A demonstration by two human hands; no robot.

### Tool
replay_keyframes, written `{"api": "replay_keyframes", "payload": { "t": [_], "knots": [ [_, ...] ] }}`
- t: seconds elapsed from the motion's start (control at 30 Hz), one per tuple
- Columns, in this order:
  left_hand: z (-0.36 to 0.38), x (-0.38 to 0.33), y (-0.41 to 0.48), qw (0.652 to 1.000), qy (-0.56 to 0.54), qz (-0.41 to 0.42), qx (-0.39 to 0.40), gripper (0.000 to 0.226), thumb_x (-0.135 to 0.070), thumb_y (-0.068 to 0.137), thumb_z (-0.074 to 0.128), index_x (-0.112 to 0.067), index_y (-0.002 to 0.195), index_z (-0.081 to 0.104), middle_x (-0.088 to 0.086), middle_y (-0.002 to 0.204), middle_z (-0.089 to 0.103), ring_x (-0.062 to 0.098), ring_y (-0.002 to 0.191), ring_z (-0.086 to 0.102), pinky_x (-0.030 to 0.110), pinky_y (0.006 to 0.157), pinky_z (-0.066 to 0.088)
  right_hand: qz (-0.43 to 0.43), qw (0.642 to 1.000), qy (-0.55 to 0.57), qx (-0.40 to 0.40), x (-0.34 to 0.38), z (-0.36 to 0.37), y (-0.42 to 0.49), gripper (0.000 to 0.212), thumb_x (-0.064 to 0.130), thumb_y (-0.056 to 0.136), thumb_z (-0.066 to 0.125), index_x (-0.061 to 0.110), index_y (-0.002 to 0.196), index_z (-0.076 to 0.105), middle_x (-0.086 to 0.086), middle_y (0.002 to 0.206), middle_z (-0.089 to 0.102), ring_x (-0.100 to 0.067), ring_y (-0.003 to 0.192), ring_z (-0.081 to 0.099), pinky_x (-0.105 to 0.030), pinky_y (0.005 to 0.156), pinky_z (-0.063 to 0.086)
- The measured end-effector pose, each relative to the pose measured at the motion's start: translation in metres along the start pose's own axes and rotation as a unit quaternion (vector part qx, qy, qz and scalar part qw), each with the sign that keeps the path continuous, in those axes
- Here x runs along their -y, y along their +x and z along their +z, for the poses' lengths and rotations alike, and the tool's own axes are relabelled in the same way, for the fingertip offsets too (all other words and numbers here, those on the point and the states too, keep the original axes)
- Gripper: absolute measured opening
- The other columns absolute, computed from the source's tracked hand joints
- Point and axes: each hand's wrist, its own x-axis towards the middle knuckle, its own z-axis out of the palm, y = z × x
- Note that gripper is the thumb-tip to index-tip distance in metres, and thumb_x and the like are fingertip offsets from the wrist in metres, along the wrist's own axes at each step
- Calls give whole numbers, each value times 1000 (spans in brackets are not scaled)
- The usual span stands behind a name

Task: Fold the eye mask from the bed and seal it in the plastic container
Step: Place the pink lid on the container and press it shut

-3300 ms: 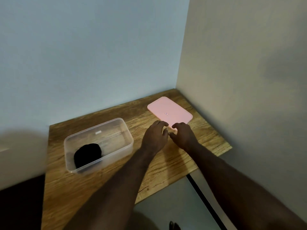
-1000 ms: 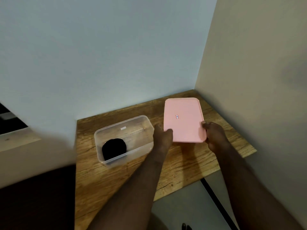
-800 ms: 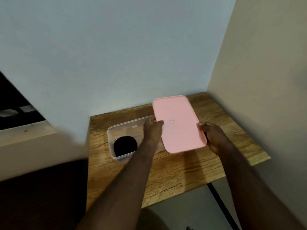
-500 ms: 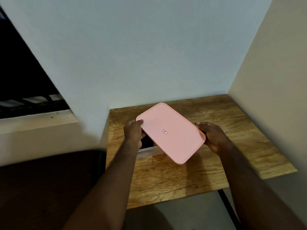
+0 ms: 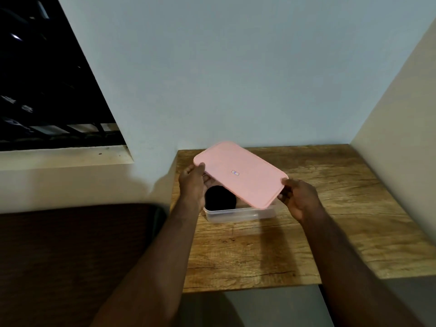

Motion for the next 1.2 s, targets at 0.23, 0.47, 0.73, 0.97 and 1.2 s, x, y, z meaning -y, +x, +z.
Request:
{"api": "replay_keyframes", "payload": {
  "t": [0.23, 0.47, 0.73, 0.97, 1.2],
  "knots": [
    [8, 27, -11, 985, 149, -26, 83, 29, -1, 88, 61, -15, 113, 57, 9, 112, 68, 20, 91, 64, 29, 63, 52, 45, 988, 121, 79, -29, 17, -22, 20, -8, 90, 55, 0, 109, 57, -15, 88, 68, -20, 74, 64, -29, 62, 61],
    [2, 11, 2, 964, 253, 6, 81, 34, 2, 95, 46, -15, 119, 64, 5, 113, 67, 19, 97, 61, 38, 78, 52, 6, 988, 7, 156, -37, 7, -33, 30, 15, 89, 65, 7, 118, 58, -13, 99, 75, -23, 81, 70, -32, 62, 57],
    [-15, -31, 19, 926, 345, -25, 153, 25, -4, 98, 45, -15, 102, 67, 9, 101, 68, 23, 93, 62, 40, 84, 52, -46, 993, 88, -64, -6, -13, -14, 21, 9, 91, 61, 8, 112, 66, -11, 105, 73, -23, 90, 71, -34, 60, 58],
    [-15, -18, 17, 990, 139, 24, 25, 22, 1, 88, 61, -1, 110, 56, 15, 96, 62, 28, 90, 61, 40, 80, 51, -55, 995, 17, -79, -16, -11, -15, 15, 7, 96, 57, 12, 106, 68, -7, 107, 71, -23, 99, 69, -38, 76, 61],
    [-15, 9, 16, 948, 300, 102, -18, 31, 0, 89, 57, -10, 118, 65, -8, 88, 67, 4, 75, 61, 16, 51, 45, -145, 967, -170, -124, -27, -9, -7, 26, 8, 93, 62, 12, 118, 68, -2, 107, 70, -13, 91, 65, -30, 71, 55]
  ]
}}
